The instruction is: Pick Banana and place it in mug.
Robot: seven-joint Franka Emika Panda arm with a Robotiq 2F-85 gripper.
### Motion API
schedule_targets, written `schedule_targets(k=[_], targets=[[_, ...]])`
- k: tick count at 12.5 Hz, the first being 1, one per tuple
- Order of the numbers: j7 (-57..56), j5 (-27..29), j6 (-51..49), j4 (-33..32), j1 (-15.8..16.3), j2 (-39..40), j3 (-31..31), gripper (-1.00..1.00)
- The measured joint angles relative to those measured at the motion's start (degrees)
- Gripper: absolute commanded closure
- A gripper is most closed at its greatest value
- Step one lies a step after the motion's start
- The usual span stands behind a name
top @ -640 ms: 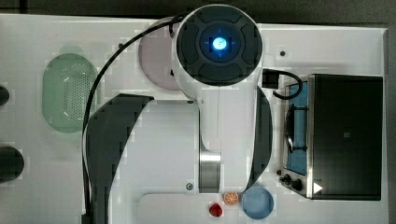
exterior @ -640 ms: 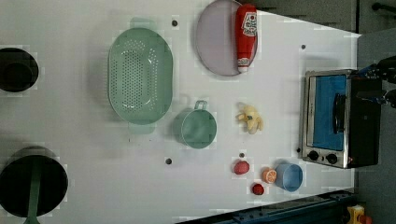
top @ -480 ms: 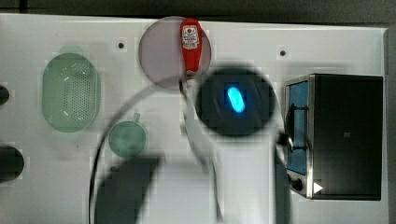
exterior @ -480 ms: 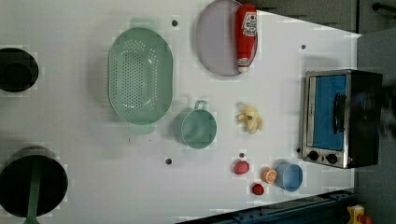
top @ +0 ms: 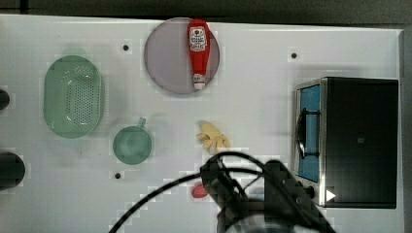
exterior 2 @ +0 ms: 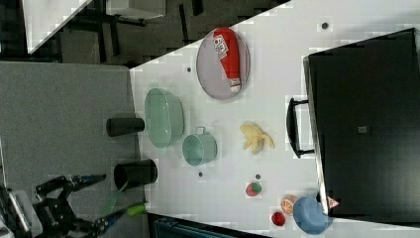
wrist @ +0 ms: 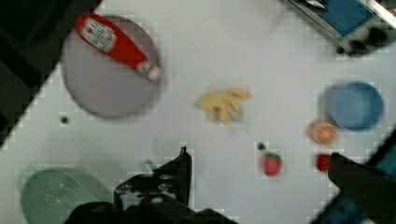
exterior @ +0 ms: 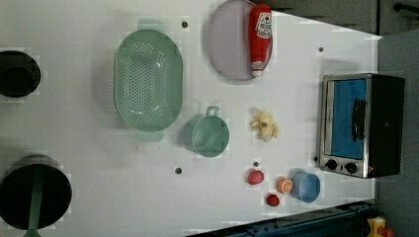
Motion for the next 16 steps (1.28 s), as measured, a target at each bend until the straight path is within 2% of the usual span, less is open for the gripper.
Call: schedule_targets(k=[3, 8, 10, 12, 16], targets=[[-5.2, -0.9, 10.0, -5.1, 0.3, 6.6, -0.4, -1.00], [-16.3, 0.3, 27.1, -19.8, 0.6, 24.9, 0.3, -1.00], [-20.2, -0.1, 30.2, -23.5, 0.6, 26.7, 1.0, -1.00], [-26.4, 0.2, 36.5, -24.1, 0.1, 29.6, 1.6, -1.00], [-40.3, -0.1, 47.8, -21.0, 0.6, 42.3, -0.2, -1.00]])
